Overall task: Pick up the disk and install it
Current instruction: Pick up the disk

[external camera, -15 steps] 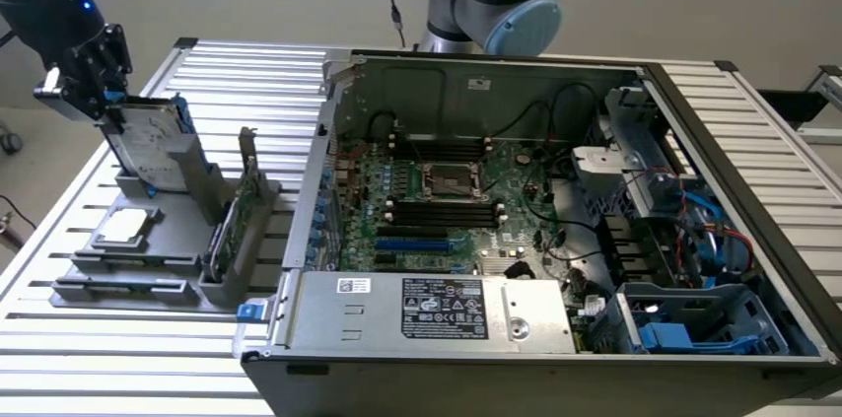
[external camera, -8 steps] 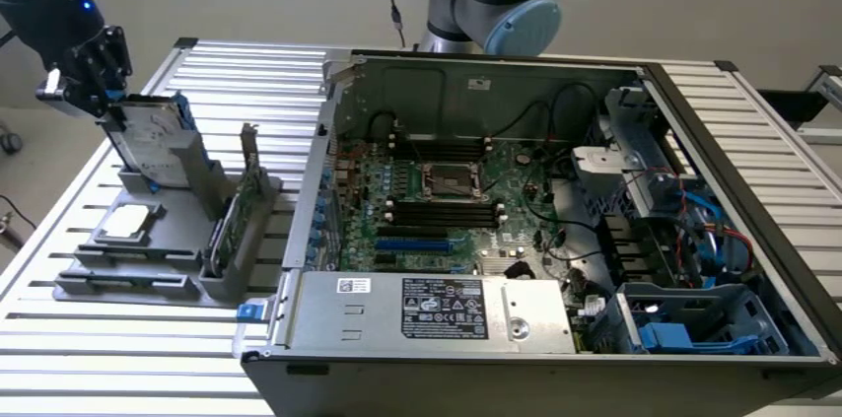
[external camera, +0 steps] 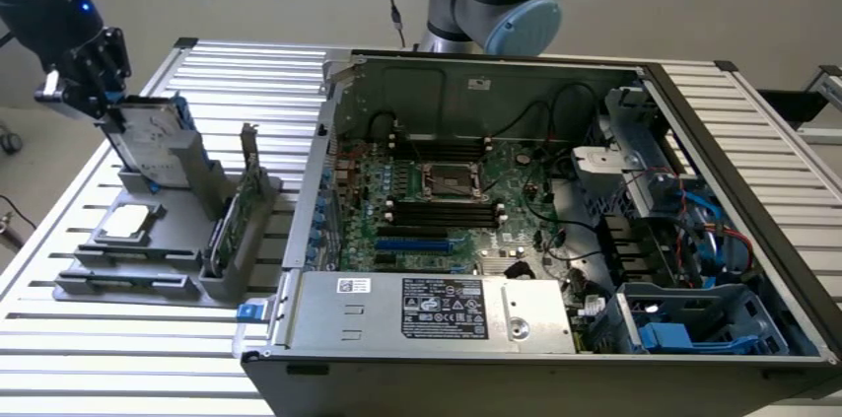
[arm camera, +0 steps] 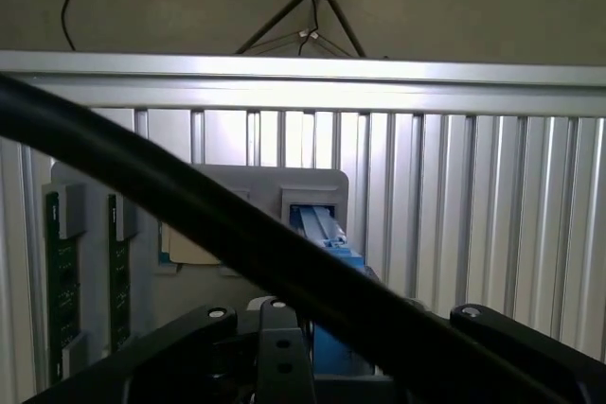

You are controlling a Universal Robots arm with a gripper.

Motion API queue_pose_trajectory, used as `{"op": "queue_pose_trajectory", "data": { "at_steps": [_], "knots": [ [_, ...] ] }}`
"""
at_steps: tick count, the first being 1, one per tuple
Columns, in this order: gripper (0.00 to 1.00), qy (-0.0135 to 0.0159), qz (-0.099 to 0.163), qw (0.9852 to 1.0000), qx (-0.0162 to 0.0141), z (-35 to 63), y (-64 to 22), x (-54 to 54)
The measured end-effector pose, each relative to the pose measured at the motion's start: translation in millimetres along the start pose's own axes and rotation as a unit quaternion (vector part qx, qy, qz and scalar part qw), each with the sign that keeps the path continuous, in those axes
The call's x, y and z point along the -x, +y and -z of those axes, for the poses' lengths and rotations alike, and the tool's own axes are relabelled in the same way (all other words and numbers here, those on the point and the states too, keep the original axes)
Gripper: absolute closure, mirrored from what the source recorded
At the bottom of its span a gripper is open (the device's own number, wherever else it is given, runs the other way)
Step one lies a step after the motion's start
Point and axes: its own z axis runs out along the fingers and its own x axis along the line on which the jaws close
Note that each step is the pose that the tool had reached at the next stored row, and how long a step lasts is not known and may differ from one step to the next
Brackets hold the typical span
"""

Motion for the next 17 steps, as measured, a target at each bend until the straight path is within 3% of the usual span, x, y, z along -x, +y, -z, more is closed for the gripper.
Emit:
{"op": "queue_pose_trajectory", "data": {
  "at_steps": [17],
  "knots": [
    [0.67, 0.0, -0.003, 1.0, -0.0013, -0.8, 0.3, -4.8]
  ]
}}
